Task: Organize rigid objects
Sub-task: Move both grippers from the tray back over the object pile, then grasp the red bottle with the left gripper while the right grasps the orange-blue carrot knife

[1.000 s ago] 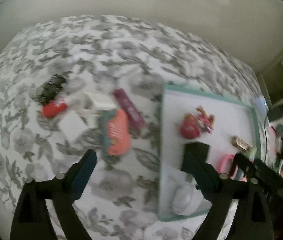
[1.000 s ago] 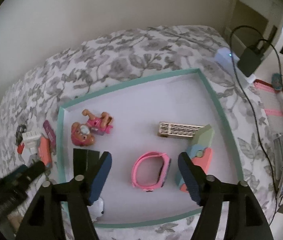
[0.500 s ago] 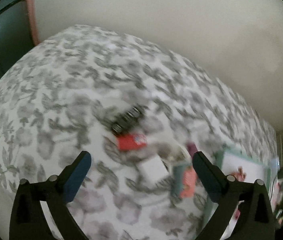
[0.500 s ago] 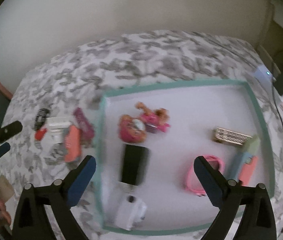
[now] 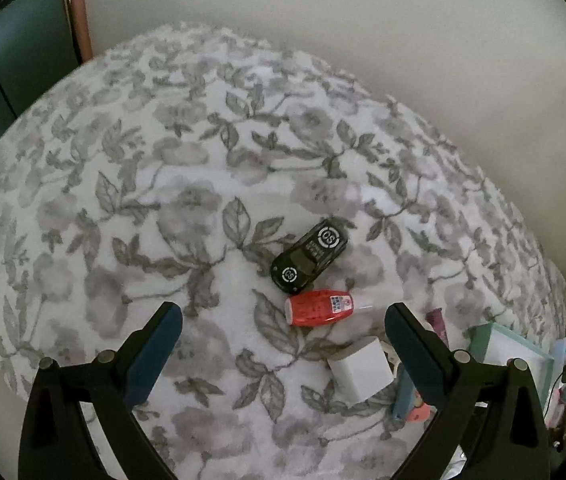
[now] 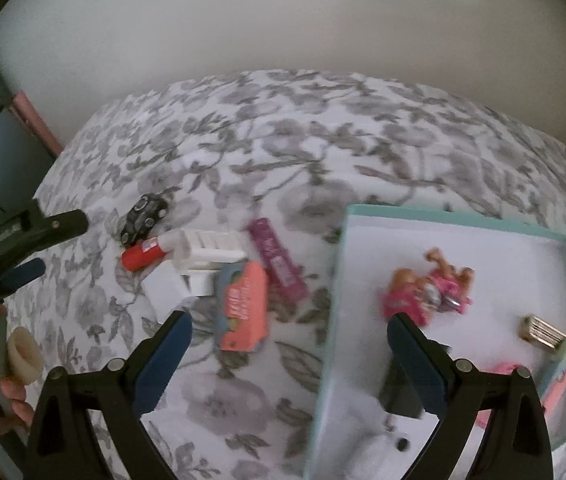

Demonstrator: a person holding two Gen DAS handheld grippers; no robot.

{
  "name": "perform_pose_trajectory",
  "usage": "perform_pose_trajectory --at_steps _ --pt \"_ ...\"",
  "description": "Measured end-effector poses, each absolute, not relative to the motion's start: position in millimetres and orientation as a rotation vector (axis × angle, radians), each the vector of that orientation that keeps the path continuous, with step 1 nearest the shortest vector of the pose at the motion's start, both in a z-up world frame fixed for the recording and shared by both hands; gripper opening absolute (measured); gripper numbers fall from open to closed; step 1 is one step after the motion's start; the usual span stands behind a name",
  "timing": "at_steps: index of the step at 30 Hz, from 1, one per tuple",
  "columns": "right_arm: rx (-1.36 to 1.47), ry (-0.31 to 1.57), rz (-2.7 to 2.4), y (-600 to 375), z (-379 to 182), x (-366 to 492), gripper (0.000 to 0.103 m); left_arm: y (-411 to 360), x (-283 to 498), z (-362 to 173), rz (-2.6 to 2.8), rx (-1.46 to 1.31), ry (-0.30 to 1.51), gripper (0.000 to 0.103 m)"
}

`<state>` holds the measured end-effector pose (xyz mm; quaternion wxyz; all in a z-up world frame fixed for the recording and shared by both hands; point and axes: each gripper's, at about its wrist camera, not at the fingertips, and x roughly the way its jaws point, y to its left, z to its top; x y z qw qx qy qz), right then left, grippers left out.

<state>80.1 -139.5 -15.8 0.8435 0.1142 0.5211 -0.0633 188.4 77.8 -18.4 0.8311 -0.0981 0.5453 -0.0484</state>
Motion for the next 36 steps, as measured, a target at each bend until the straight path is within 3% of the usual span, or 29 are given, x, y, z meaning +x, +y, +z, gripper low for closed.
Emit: perform_pose_trajectory --at_steps 3,6,13,15,26,29,31,32,36 --pt "0.227 1.123 -0.116 -128 -26 92 0.096 73 198 -30 -0.117 -0.207 1.2 0.101" --pt "0.206 1.15 -0.107 -120 -38 101 0.085 64 207 -44 -0.127 -0.208 1.246 0.101" --pt "0.193 1.199 -0.098 -113 -59 118 0.084 41 219 -67 -0.15 -0.19 1.298 0.101" --pt "0.187 1.208 -0.093 -112 -64 121 0.079 36 222 -70 -0.152 -0.189 1.303 0.101" --pt "0.141 1.255 -0.117 -112 -82 129 0.074 14 230 -93 -0.136 -0.115 1.334 0.101" --pt "0.126 1.254 -0.123 -111 -82 128 0.072 13 229 -94 -0.127 -0.106 1.328 0.095" --pt "0.115 1.255 -0.132 -108 -82 129 0.069 11 229 -93 -0.123 -0.1 1.323 0.087" --pt "0.11 1.255 -0.134 -107 -83 130 0.068 10 228 -92 -0.121 -0.09 1.319 0.078" --pt "0.103 1.255 -0.143 -103 -82 128 0.052 15 228 -91 -0.127 -0.1 1.318 0.078"
